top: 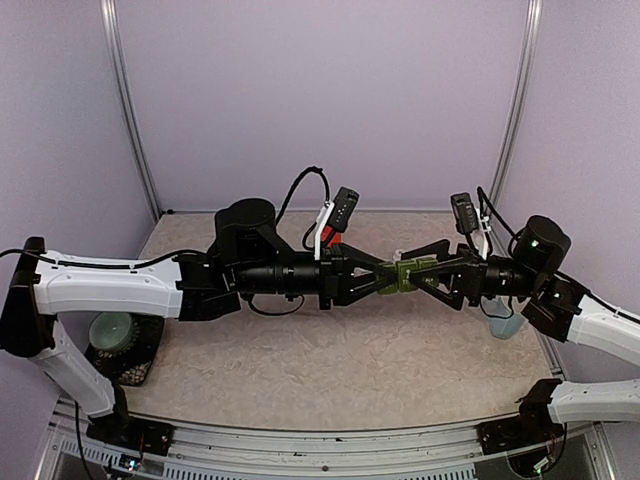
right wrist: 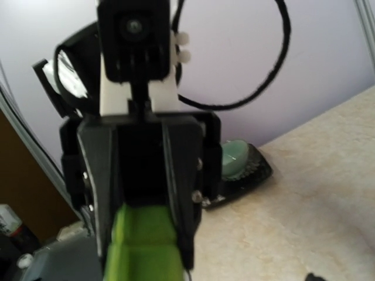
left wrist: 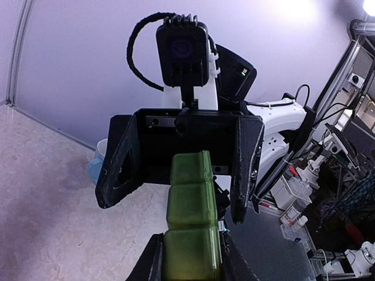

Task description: Sort the pills into containers

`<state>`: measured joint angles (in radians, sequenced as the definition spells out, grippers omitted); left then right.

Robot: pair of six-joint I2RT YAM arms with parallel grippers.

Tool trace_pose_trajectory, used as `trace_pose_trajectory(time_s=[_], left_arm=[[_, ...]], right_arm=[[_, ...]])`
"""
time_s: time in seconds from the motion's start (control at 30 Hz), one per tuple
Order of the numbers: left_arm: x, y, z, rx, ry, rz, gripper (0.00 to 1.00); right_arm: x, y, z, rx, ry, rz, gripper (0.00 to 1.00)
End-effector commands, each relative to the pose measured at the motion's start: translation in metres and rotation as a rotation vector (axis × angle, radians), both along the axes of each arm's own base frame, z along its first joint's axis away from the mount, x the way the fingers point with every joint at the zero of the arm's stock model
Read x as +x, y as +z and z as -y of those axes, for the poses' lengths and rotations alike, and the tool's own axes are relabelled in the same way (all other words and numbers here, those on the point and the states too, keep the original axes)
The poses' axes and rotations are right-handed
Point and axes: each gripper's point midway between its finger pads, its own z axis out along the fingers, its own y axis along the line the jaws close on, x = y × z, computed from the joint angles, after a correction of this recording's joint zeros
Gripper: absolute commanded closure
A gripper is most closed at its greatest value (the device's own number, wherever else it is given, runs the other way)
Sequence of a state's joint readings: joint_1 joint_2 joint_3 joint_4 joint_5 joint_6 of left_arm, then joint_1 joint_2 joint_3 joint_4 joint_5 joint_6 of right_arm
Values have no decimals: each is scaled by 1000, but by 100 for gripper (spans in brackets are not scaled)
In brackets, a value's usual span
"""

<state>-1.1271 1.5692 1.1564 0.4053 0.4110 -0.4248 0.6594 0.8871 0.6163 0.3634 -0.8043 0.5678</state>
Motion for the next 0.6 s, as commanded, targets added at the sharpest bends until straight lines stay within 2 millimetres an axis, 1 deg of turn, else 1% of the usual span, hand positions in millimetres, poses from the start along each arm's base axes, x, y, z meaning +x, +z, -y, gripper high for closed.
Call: trace_pose_trajectory(time_s=[0.0,0.13,0.2,0.3,0.37,0.57], left_arm=[[-1,-1,4,-16,-27,-8,82],[-1,-2,5,-11,-28,-9,82],[0,-2,4,-11,-25,-9,81],[1,-1,4,-13,-19,-8,81],[2,-1,3,-14,-16,-8,81],[5,3,1,-19,-4,-2,81]], right_arm=[[-6,11,-4,61,56,17,22],[-8,11,-5,65,74,16,37],[-8,13,-5,67,75,22,44],[-9,12,-5,56,77,26,57],[-9,11,-5,51,78,25,64],[-10,6,-7,42,99,10,77]])
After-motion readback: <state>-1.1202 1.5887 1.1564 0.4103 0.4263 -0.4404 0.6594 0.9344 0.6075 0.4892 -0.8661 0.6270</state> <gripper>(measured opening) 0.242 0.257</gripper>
